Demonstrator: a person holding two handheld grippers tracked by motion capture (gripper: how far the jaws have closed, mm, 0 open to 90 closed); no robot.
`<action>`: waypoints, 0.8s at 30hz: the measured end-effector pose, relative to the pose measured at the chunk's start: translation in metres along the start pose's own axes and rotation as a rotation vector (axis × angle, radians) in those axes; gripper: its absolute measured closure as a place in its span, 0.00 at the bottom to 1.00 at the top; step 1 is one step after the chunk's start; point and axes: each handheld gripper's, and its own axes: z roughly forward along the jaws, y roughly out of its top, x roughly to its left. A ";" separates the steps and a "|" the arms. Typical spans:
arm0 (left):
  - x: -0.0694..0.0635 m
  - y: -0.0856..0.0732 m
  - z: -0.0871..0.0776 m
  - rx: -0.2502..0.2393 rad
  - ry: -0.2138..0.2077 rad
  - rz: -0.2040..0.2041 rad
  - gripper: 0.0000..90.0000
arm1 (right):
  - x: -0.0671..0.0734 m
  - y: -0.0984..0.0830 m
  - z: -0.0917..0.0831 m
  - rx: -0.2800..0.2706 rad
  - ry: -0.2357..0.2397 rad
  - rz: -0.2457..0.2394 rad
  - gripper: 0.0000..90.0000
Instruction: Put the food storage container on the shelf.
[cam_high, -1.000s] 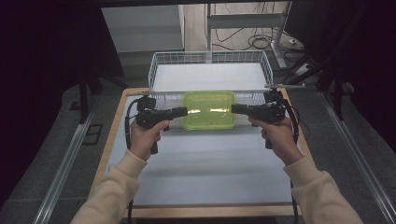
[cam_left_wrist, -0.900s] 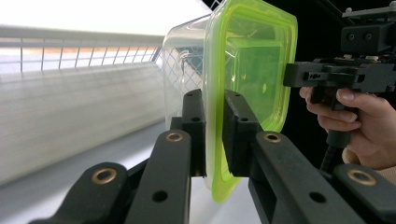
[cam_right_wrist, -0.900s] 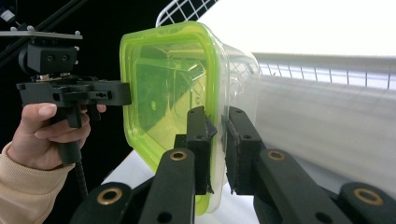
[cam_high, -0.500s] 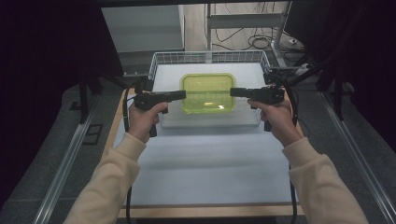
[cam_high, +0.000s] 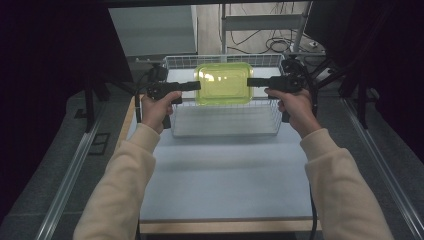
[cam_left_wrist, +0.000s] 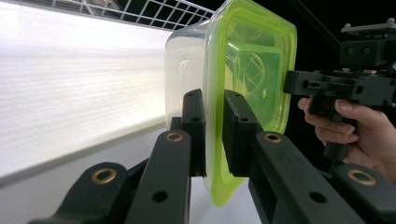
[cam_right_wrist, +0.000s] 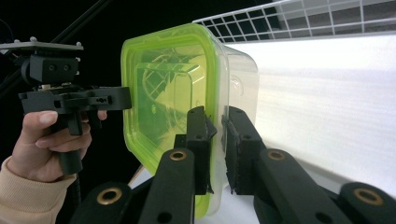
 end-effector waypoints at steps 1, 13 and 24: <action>0.002 0.002 0.001 -0.001 0.001 -0.008 0.90 | -0.001 0.001 0.001 0.001 -0.003 0.003 0.90; 0.020 0.016 0.017 0.012 0.031 -0.043 0.90 | -0.025 0.016 0.022 0.009 -0.014 0.080 0.90; 0.032 0.020 0.031 0.012 0.063 -0.074 0.89 | -0.033 0.019 0.035 0.017 -0.083 0.079 0.89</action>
